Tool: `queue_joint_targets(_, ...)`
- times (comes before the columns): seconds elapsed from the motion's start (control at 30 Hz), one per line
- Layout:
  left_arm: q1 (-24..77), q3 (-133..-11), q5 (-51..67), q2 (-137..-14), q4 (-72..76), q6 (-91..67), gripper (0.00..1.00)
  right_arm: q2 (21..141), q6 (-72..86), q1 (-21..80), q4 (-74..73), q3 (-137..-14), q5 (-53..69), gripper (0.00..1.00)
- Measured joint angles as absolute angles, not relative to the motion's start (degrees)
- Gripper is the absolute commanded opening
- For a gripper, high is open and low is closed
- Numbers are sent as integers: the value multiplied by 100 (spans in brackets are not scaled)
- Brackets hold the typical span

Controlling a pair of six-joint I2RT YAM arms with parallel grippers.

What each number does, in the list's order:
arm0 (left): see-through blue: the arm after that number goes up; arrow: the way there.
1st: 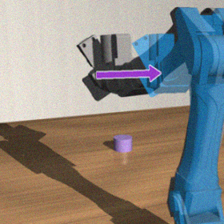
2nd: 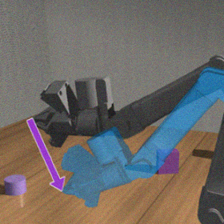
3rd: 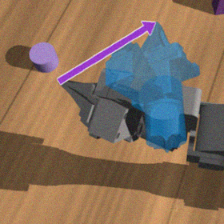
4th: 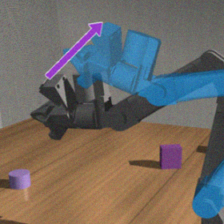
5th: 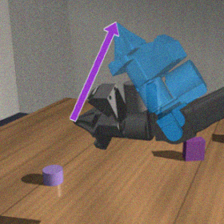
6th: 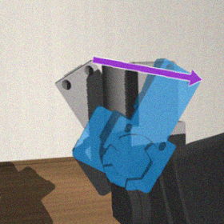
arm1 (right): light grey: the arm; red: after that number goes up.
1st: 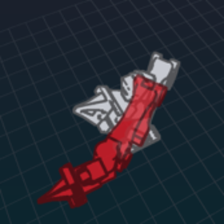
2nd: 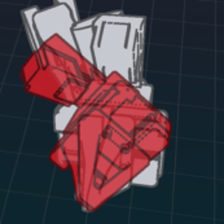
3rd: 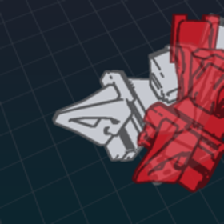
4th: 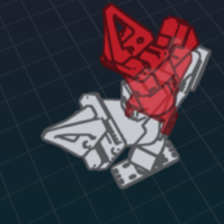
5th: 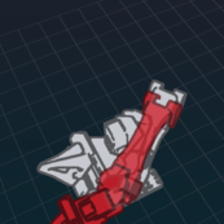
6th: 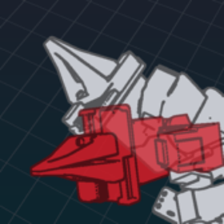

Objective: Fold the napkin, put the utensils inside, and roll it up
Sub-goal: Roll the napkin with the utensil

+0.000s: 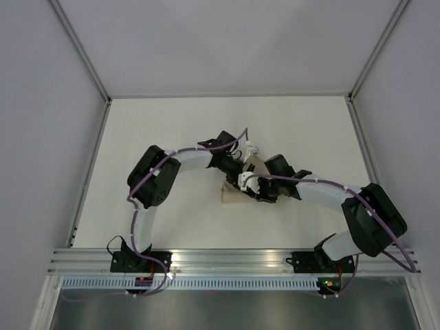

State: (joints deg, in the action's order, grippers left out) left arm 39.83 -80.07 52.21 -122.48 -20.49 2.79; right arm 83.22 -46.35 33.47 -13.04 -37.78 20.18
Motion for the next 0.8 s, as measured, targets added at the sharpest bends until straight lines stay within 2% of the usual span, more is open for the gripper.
queue_joint_targets(0.13,3638,-7634,4709,-11677,-1743,-64,100,8667,-4945,3083,-1935,-4254,2657,14)
queue_joint_targets(0.17,3577,-7529,4431,-11544,-1619,-71,97,8796,-5019,3037,-2047,-4370,2775,14)
queue_joint_targets(0.37,3538,-6882,3540,-10908,-1127,-270,95,9406,-5443,2722,-2952,-5041,3385,14)
queue_joint_targets(0.5,3548,-6003,2668,-10158,-475,-530,95,9767,-5603,2558,-3402,-5411,3680,14)
queue_joint_targets(0.8,3811,-4331,1605,-8366,1028,-753,95,10440,-5572,2357,-4180,-6117,4064,14)
